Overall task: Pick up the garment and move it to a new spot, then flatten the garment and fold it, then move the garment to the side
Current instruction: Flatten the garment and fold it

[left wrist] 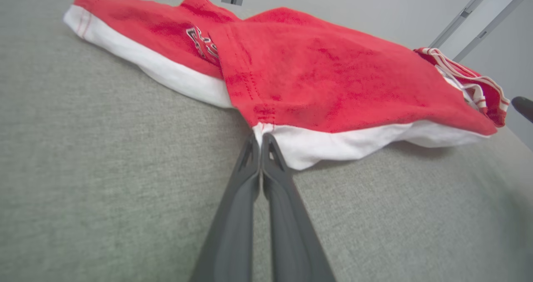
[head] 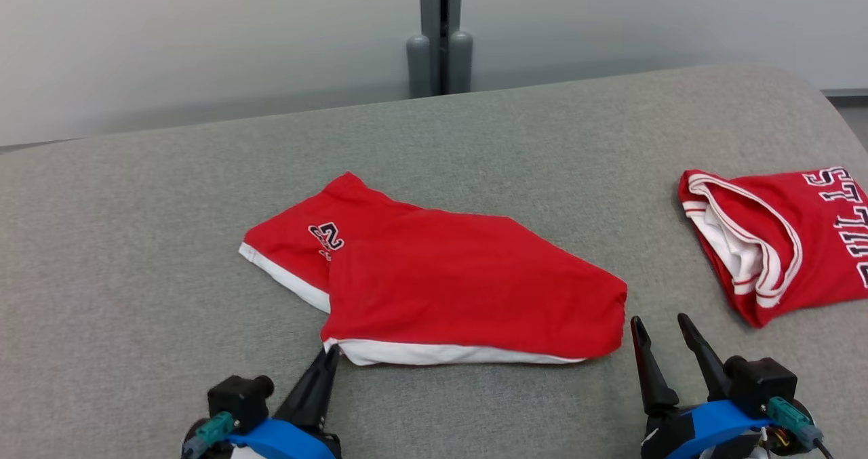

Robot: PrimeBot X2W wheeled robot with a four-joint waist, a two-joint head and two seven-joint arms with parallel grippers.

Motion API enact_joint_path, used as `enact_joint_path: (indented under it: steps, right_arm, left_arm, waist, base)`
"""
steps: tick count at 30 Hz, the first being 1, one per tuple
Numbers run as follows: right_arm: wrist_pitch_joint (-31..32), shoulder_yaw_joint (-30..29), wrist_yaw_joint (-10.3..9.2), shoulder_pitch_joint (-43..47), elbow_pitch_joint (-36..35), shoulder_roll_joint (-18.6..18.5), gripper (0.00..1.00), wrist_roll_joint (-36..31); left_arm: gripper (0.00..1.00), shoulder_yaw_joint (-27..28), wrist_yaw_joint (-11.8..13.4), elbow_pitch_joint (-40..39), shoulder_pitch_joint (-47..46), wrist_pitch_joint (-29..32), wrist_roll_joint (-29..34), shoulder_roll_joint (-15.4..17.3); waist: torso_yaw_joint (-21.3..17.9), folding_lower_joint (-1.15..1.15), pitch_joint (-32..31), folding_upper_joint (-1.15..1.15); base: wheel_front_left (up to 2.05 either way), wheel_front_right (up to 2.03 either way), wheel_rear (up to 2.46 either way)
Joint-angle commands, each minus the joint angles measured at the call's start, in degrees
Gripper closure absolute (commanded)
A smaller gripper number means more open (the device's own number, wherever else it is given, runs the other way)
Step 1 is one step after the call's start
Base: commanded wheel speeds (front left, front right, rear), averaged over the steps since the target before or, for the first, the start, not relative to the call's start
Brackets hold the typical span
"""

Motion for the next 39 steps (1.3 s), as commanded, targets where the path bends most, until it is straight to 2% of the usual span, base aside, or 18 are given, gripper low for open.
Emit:
enact_joint_path:
  steps: [1,9,15,16,17,18,29,34,39]
  right_arm:
    - [0.0,-0.2,0.0,0.5,0.3,-0.2,0.0,0.3]
    - [0.0,-0.5,0.0,2.6,2.7,-0.2,0.0,1.0]
    - [0.0,1.6,0.0,2.1,3.4,-0.2,0.0,2.2]
    - [0.0,1.9,0.0,2.2,3.4,-0.2,0.0,2.4]
    - [0.0,2.2,0.0,2.4,3.4,-0.2,0.0,2.4]
    - [0.0,2.6,0.0,2.8,3.3,-0.2,0.0,2.3]
    - [0.0,11.6,0.0,10.1,-2.5,-0.2,0.0,1.6]
    - [0.0,14.6,0.0,11.5,-2.2,-0.2,0.0,2.5]
    - [0.0,16.1,0.0,9.3,-0.8,-0.2,0.0,3.2]
  left_arm:
    - [1.0,1.7,-0.1,-1.0,-0.4,0.0,1.1,0.4]
    - [1.0,11.2,-0.1,-4.1,4.2,-0.1,6.8,-0.7]
    - [1.0,16.6,-0.1,-1.2,6.7,-0.1,10.2,-0.9]
    - [0.72,17.4,-0.1,-0.8,6.9,-0.1,10.7,-1.1]
    - [0.05,17.9,-0.1,-0.2,7.0,-0.1,11.0,-1.4]
    - [0.0,18.7,-0.1,0.3,7.2,-0.1,11.7,-1.8]
    - [0.0,23.2,-0.1,-1.6,9.7,-0.1,17.4,-6.3]
    - [0.0,23.0,-0.1,-2.2,10.5,-0.1,18.4,-6.8]
    - [0.0,22.5,-0.1,-2.7,10.0,-0.1,18.5,-6.6]
  waist:
    - [0.7,0.0,-0.4,0.0]
    - [7.6,0.0,-4.1,0.0]
    - [9.3,0.0,-5.4,0.0]
    - [9.4,0.0,-5.6,0.0]
    - [9.5,0.0,-5.6,0.0]
    - [9.5,0.0,-5.7,0.0]
    - [8.7,0.0,-6.4,0.0]
    - [8.7,0.0,-6.8,0.0]
    - [9.6,0.0,-6.4,0.0]
  base:
    - [0.0,0.0,0.0]
    - [0.0,0.0,0.0]
    - [0.0,0.0,0.0]
    - [0.0,0.0,0.0]
    - [0.0,0.0,0.0]
    - [0.0,0.0,0.0]
    - [0.0,0.0,0.0]
    - [0.0,0.0,0.0]
    - [0.0,0.0,0.0]
